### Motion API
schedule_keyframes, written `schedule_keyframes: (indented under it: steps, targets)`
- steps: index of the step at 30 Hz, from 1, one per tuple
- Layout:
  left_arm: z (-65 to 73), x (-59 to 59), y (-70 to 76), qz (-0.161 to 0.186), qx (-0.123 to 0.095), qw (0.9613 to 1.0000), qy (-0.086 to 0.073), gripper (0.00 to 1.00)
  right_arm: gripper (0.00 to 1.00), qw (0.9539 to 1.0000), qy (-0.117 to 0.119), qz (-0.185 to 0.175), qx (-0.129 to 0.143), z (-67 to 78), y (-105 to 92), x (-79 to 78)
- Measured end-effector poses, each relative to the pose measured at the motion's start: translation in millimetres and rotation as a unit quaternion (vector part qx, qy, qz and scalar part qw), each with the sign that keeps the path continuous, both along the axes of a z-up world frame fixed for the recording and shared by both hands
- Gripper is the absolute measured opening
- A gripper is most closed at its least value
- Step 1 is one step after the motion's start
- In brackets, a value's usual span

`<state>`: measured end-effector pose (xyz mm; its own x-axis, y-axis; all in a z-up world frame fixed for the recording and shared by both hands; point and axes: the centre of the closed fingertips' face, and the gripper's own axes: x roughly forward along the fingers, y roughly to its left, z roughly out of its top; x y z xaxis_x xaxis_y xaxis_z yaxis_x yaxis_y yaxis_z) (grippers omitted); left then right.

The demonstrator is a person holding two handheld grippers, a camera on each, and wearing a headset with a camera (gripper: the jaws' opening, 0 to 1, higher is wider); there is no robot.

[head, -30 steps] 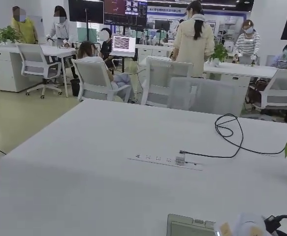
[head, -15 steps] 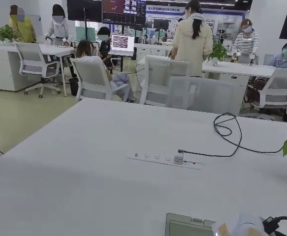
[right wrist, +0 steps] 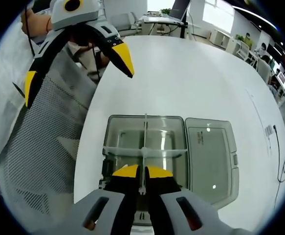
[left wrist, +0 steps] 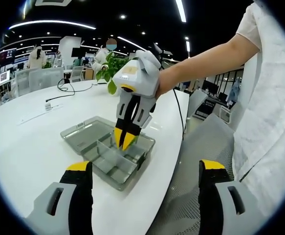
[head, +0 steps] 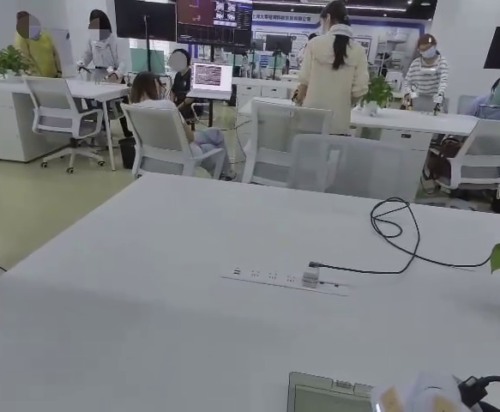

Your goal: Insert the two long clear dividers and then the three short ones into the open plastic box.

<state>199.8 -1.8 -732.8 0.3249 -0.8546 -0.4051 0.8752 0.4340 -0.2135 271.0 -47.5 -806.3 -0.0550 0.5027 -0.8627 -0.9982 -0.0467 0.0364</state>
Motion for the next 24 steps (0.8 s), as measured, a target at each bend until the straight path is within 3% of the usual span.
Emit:
schedule_keyframes:
  steps: [14,24]
  targets:
    - [-1.3,-1.3,-0.4,-0.001,-0.002,1.0000,0.003,0.95,0.26,0.9985,-0.002,-0.031,0.045,30.9,-12.0,-2.8]
    - [-8.3,-2.5,6.9,0.003,0.010,0.9999,0.008,0.99,0.37,0.9968,-0.004,-0.057,0.056,45.9,-42.6,-5.9]
